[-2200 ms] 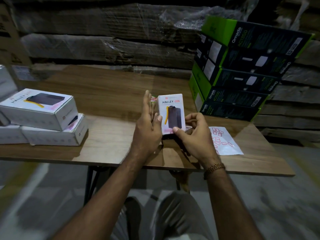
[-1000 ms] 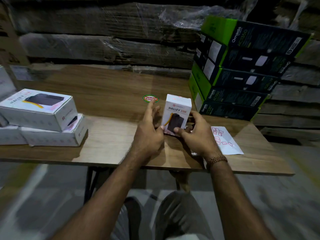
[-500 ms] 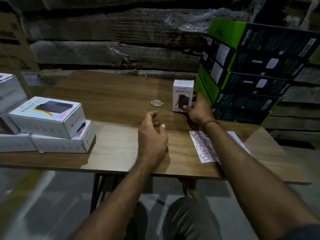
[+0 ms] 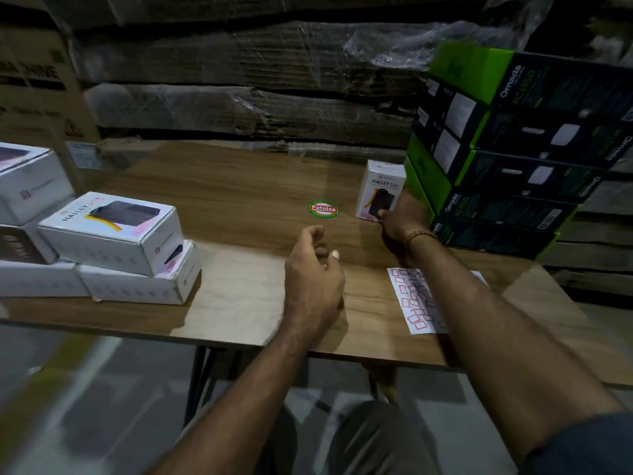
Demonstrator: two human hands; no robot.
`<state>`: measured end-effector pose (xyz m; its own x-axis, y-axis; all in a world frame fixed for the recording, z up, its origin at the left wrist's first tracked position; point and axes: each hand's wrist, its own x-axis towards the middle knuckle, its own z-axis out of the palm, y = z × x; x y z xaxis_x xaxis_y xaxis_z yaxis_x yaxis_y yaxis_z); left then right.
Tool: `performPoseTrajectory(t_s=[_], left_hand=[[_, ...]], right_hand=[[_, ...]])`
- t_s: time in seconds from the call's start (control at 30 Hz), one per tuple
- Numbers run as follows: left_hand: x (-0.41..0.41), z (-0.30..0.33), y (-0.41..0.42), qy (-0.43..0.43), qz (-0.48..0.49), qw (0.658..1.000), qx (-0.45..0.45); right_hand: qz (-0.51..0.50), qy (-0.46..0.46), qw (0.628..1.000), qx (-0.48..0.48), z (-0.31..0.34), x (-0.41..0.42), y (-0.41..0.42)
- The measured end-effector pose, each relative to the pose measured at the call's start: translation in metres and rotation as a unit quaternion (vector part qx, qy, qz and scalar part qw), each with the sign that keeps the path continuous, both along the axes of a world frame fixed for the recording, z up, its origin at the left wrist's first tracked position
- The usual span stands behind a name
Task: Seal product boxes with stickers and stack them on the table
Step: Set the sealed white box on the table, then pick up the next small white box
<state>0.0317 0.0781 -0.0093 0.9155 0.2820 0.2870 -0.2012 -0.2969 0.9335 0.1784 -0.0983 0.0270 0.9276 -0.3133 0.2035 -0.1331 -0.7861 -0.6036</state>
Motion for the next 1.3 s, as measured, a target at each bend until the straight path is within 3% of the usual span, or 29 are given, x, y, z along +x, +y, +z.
performPoseTrajectory(t_s=[0.37, 0.63, 0.8, 1.0, 1.17, 1.3], left_hand=[[-0.004, 0.003, 0.002, 0.002, -0.011, 1.0, -0.002], [-0.036, 0.013, 0.02, -0.048, 0.036, 0.993, -0.101], [-0.082, 0.035, 0.045, -0.128, 0.032, 0.99, -0.059], [-0.115, 0.062, 0.101, -0.253, 0.141, 0.957, 0.006], [-0.128, 0.067, 0.158, -0.255, 0.244, 0.936, 0.018], [-0.135, 0.067, 0.183, -0.233, 0.28, 0.931, -0.004]], right_hand=[[-0.031, 0.016, 0.998, 0.046, 0.016, -0.055, 0.022], [0.074, -0.041, 0.995, 0.052, 0.0, -0.137, 0.061], [0.123, -0.093, 0.984, 0.091, 0.005, -0.164, 0.092], [0.246, -0.13, 0.953, 0.119, 0.034, -0.18, 0.168], [0.34, -0.146, 0.926, 0.07, 0.054, -0.182, 0.231], [0.389, -0.084, 0.918, -0.002, 0.056, -0.173, 0.266]])
